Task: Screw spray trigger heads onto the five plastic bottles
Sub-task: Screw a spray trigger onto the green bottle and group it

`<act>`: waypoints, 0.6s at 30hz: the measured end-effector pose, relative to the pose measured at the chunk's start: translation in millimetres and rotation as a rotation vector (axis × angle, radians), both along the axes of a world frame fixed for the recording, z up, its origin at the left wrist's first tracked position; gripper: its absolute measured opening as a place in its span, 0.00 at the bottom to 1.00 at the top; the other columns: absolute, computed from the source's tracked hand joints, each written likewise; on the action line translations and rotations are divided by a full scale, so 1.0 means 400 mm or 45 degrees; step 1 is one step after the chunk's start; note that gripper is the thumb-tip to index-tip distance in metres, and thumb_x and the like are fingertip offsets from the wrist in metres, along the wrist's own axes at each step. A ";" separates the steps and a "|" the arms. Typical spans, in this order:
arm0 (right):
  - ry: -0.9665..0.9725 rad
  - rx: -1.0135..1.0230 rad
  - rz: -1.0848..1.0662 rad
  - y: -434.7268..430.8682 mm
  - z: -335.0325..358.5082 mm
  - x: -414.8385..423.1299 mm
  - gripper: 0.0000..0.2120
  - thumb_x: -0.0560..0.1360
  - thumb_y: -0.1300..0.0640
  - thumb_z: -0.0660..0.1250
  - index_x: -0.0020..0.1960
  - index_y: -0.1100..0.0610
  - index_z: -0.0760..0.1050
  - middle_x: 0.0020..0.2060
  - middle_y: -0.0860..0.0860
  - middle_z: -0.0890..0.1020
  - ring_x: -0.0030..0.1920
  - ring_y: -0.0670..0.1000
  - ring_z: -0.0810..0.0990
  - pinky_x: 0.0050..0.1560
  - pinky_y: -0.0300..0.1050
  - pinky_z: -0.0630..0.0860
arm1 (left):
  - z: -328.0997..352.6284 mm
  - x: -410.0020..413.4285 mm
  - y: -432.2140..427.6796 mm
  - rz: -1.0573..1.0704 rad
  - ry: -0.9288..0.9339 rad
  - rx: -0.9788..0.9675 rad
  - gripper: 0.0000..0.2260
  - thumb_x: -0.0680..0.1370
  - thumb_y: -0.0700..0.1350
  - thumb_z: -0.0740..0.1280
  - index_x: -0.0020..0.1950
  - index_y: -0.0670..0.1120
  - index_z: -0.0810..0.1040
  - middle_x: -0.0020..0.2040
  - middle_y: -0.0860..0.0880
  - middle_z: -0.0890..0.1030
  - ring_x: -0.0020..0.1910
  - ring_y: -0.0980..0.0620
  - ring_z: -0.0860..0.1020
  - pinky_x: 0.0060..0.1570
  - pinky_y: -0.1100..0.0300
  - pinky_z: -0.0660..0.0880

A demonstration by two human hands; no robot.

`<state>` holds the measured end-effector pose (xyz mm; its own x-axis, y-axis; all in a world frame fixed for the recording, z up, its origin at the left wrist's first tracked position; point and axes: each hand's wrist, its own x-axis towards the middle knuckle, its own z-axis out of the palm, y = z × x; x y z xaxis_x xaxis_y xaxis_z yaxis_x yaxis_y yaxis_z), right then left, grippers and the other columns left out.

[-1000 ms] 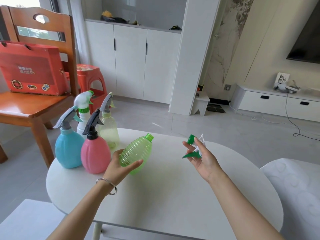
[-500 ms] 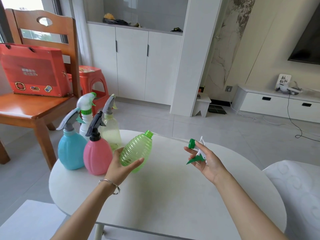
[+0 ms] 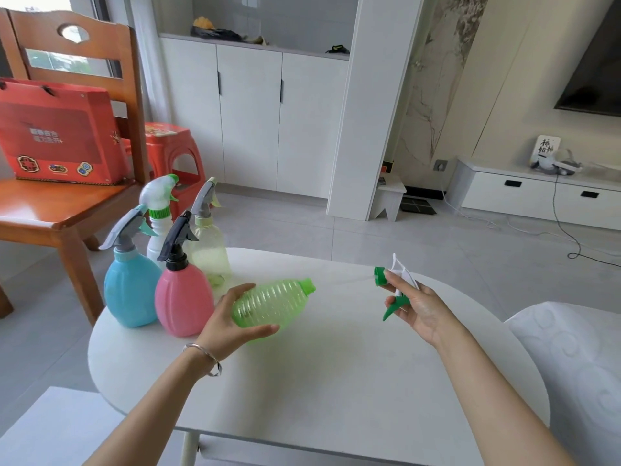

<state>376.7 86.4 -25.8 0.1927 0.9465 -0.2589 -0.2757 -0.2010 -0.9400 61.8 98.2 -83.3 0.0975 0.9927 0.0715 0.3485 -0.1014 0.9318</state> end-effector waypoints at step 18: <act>-0.406 0.242 0.347 -0.013 0.008 -0.123 0.16 0.61 0.48 0.77 0.46 0.54 0.84 0.34 0.49 0.80 0.30 0.48 0.76 0.44 0.38 0.76 | 0.022 0.074 -0.024 -0.204 -0.413 -0.637 0.38 0.64 0.72 0.55 0.60 0.45 0.75 0.48 0.47 0.81 0.34 0.49 0.77 0.31 0.58 0.76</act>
